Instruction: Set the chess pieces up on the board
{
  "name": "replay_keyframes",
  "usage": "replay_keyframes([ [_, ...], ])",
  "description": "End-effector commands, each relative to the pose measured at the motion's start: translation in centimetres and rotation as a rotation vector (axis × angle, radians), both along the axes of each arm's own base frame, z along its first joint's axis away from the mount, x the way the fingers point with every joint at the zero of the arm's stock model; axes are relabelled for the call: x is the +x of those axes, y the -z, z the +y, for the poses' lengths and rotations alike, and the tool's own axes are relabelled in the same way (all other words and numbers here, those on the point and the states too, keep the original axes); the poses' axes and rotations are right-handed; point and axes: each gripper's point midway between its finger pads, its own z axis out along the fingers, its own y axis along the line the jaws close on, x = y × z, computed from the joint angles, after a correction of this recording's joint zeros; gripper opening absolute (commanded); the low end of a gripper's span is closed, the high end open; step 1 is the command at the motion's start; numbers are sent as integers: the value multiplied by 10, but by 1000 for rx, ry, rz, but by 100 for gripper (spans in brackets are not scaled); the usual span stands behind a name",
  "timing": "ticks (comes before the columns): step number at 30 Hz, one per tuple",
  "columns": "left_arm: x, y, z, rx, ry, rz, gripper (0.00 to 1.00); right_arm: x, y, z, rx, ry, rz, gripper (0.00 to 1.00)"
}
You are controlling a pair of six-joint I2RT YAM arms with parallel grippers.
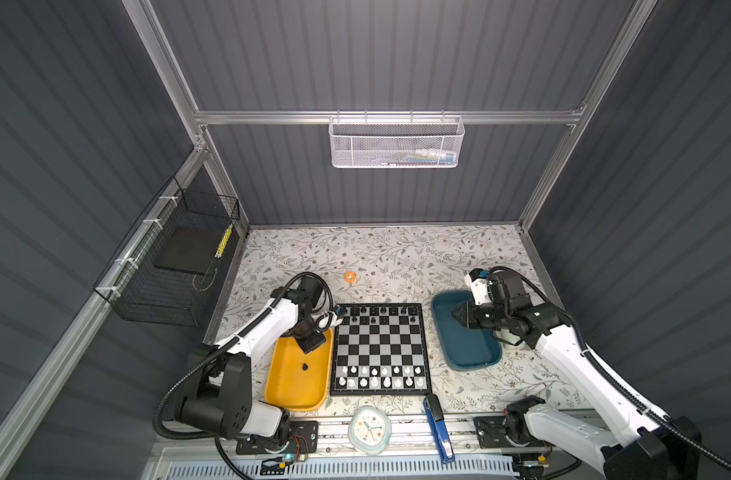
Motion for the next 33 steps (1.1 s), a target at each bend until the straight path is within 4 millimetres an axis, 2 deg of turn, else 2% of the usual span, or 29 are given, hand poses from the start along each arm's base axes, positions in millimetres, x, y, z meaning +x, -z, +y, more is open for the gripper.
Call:
replay_keyframes([
  [1,2,-15,4,21,-2,10,7,0,5,3,16,-2,13,30],
  [5,8,-29,3,25,-3,3,7,0,6,3,19,-6,11,30],
  [13,33,-59,-7,2,-11,-44,7,0,8,4,21,-11,11,30],
  [21,51,-74,-21,-3,22,-81,8,0,10,4,22,-10,12,30],
  [26,60,-80,-43,2,72,-105,8,0,10,4,24,-10,12,30],
  [28,68,-89,-59,-10,100,-135,8,-1,10,4,22,-10,9,30],
  [33,76,-94,-97,-46,159,-133,8,-3,7,4,37,-6,-4,31],
])
